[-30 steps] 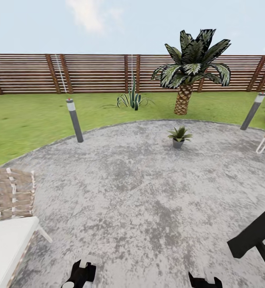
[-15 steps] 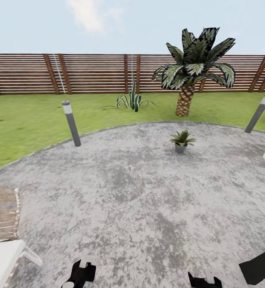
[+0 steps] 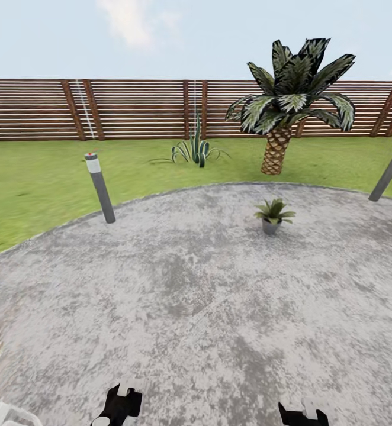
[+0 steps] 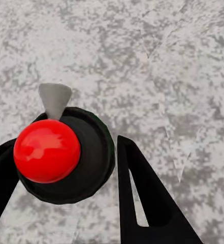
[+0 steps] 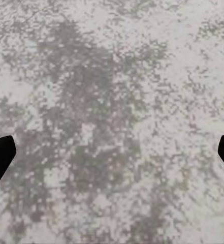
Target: Pick up the pesticide atomizer in the garden and spray insectifuge to fully cover both potted plants in the garden.
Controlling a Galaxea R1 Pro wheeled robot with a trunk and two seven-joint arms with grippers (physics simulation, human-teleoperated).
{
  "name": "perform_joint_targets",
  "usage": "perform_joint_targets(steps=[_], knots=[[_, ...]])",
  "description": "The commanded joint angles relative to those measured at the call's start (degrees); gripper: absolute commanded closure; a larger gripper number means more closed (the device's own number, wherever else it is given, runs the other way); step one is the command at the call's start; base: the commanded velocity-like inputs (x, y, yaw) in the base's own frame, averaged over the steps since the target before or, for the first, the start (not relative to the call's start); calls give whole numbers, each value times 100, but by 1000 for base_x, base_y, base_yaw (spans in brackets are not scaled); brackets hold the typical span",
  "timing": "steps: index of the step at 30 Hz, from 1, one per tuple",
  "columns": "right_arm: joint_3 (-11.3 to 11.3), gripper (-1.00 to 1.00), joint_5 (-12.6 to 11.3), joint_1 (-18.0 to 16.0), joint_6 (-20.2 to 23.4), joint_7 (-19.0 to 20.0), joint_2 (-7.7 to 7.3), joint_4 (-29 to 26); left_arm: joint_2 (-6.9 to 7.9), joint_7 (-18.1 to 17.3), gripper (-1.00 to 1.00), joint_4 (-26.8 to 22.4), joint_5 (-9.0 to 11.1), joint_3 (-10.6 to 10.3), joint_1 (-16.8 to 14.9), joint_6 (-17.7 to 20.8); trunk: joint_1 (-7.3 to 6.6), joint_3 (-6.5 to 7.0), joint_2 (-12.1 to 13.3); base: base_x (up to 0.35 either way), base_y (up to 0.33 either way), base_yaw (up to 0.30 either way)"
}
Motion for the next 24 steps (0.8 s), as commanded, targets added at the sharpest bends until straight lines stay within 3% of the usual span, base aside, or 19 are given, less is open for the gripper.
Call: perform_joint_targets(steps=[1,19,24], knots=[[42,-100,-62,-4,-19,29,-2,7,0,28,100,6,52,-51,-4,-21,3,-5,-2,339,0,-113],[42,-100,-64,-4,-19,29,-2,7,0,27,100,6,52,-51,-4,-21,3,-5,-2,339,0,-246],[42,-100,-62,-4,-19,29,-2,7,0,27,100,6,52,-51,-2,-21,3,-5,-2,339,0,-49]])
